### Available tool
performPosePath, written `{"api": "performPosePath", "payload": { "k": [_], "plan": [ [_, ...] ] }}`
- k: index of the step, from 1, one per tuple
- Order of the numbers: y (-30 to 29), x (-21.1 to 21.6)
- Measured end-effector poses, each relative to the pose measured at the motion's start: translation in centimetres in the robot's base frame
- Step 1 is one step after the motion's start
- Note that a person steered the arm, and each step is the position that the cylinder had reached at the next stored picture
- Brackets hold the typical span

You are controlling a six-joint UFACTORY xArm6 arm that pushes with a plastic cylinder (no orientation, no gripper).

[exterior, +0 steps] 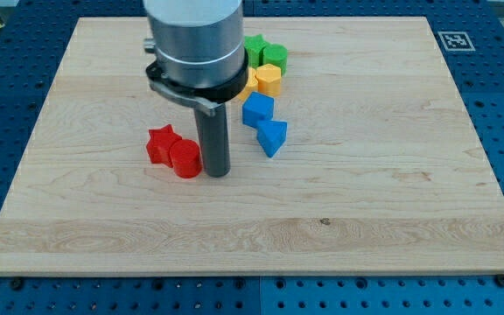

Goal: Move the blue blocks parallel to the red blocks

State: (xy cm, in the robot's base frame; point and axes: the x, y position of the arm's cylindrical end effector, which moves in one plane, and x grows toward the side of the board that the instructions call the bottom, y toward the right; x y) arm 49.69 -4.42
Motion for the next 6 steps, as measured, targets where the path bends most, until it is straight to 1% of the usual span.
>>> {"api": "performPosePath", "payload": {
  "k": [1, 2, 3, 4, 5, 6],
  "plan": [
    [0.1, -1.0],
    [-0.3, -3.1],
    [-0.2, -6.3],
    [-0.2, -8.3],
    [-0.2, -9.3],
    [0.1, -9.3]
  ]
}}
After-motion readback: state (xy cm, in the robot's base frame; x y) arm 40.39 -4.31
